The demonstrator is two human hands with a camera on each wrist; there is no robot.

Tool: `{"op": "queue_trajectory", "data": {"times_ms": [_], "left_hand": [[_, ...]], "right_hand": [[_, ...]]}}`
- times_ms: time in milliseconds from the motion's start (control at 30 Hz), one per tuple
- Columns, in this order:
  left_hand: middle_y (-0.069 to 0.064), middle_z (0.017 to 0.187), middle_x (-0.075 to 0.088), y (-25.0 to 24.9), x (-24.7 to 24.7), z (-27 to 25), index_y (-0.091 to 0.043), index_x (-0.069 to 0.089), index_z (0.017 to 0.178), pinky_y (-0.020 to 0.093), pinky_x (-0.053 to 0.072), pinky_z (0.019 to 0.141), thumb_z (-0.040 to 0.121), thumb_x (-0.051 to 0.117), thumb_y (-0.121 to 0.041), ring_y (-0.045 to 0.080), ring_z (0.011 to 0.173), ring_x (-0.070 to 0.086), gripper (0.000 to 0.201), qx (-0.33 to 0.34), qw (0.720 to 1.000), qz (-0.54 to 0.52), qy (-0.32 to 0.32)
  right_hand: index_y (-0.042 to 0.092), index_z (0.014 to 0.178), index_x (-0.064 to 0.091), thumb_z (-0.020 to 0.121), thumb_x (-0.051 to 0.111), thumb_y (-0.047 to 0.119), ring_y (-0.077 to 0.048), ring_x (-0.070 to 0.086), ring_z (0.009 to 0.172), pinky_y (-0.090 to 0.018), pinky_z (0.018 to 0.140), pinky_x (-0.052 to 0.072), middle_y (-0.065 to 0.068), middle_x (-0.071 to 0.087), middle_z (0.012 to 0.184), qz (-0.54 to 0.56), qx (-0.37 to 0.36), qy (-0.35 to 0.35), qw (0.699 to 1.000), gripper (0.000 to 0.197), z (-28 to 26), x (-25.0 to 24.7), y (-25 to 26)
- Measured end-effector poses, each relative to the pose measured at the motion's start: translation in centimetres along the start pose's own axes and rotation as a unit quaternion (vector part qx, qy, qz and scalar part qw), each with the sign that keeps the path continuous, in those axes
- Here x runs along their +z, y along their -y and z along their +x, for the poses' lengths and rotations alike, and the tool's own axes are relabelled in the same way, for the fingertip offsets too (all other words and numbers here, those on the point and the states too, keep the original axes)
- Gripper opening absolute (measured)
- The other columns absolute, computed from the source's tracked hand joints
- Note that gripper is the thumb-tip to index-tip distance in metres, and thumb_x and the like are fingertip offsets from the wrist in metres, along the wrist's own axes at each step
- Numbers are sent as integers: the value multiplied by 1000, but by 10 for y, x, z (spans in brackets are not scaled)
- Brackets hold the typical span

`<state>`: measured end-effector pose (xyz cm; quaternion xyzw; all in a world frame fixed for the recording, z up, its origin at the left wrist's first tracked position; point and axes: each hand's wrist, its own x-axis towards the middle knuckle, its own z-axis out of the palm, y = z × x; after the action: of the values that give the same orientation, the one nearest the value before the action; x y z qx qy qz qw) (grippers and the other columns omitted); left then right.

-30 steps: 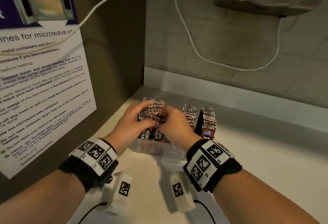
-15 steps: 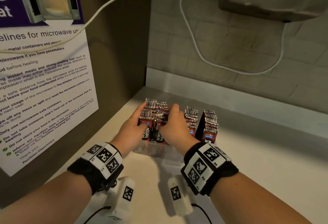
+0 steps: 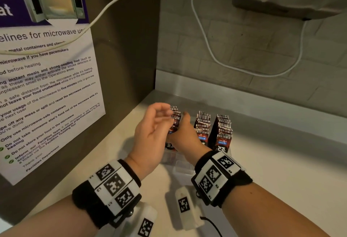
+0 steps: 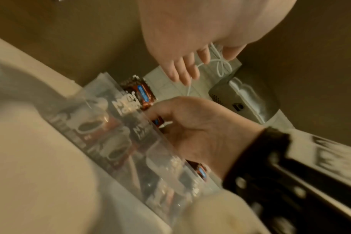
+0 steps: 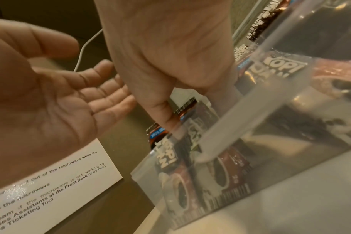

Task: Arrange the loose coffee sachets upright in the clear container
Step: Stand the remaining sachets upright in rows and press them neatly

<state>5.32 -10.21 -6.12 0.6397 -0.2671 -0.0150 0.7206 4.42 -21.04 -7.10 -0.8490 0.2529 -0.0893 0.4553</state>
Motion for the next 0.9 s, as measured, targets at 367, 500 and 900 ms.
{"op": "queue_trajectory", "data": {"times_ms": [367, 500, 900], "left_hand": [[-8, 144, 48, 7, 14, -12, -35, 40, 144, 39, 28, 116, 58, 53, -72, 8, 133, 43, 95, -237, 964, -105, 53], [-10, 120, 64, 1, 15, -3, -30, 58, 126, 24, 42, 94, 88, 48, -61, 1, 107, 60, 50, -295, 947, -121, 26], [-1, 101, 66, -1, 20, 8, -28, 57, 88, 25, 43, 70, 95, 41, -56, 9, 93, 61, 33, -362, 921, -144, -6]], "right_hand": [[5, 141, 25, 88, 63, 8, -28, 50, 123, -32, 92, 44, -13, 51, 135, 46, 37, 7, 998, 65, -2, -5, -3], [8, 130, 36, 83, 63, 3, -27, 62, 105, -40, 90, 53, -12, 61, 117, 37, 50, 2, 998, 54, 4, 2, -5], [11, 126, 35, 81, 65, 2, -26, 63, 101, -42, 88, 53, -11, 62, 112, 66, 62, 4, 996, 55, 10, 3, -9]]}}
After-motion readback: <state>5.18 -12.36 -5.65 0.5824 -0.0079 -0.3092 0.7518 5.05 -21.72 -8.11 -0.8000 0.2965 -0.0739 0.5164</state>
